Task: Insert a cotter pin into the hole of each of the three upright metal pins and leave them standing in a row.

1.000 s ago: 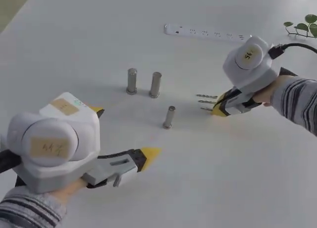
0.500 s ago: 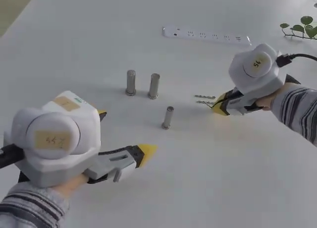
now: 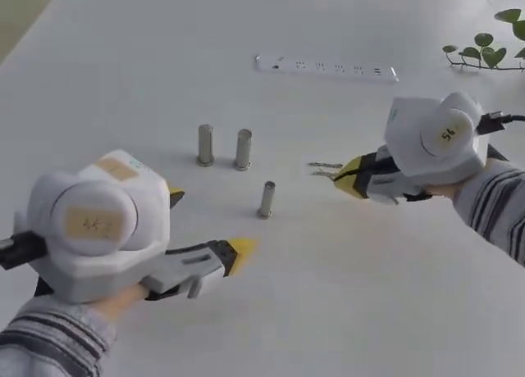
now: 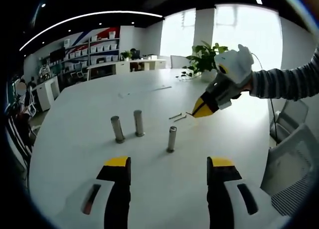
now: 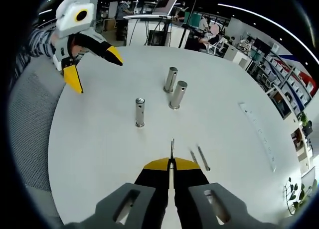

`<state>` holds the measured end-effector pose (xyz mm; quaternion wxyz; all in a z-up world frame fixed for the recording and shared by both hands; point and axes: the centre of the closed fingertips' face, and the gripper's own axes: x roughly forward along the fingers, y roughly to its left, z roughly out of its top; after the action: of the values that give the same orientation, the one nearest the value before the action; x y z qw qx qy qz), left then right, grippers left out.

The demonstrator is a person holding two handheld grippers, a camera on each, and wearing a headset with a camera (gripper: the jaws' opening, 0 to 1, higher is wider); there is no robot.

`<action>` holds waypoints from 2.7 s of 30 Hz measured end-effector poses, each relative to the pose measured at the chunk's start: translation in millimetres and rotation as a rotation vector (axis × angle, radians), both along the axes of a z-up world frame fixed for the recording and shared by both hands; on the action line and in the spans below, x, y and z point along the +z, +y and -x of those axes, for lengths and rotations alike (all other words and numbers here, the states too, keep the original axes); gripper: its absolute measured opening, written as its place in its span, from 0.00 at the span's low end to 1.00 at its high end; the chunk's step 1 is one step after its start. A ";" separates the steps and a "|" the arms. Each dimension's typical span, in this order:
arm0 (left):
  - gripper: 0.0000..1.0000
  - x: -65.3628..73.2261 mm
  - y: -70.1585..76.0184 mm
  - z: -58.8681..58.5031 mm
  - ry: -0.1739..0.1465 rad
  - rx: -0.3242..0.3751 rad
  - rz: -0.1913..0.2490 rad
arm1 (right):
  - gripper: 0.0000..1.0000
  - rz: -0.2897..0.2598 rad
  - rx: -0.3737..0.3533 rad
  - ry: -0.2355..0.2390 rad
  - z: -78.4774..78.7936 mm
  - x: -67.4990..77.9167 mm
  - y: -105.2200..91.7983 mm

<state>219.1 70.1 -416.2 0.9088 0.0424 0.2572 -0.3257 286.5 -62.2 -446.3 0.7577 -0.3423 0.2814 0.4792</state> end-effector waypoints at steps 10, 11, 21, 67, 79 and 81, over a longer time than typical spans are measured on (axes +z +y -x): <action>0.47 11.4 -25.7 2.3 0.055 -0.051 0.121 | 0.00 -0.036 0.176 -0.071 25.6 18.9 30.6; 0.46 11.7 -27.3 2.2 0.063 -0.054 0.138 | 0.00 -0.036 0.184 -0.074 26.5 19.3 31.9; 0.30 12.3 -35.1 7.4 0.121 -0.076 0.200 | 0.00 -0.028 0.315 -0.119 55.0 27.4 55.8; 0.00 20.1 -50.5 16.2 0.193 -0.087 0.390 | 0.00 -0.079 0.399 -0.137 89.4 43.3 84.0; 0.00 20.2 -45.4 23.8 0.028 -0.246 0.217 | 0.04 -0.182 0.269 0.023 90.4 40.4 78.8; 0.00 18.7 -45.8 27.3 0.001 -0.288 0.183 | 0.04 -0.202 0.259 0.039 90.7 41.3 77.6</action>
<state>191.8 24.3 -397.5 0.8527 -0.0042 0.2181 -0.4747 195.8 15.4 -405.0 0.7145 -0.2883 0.2000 0.6052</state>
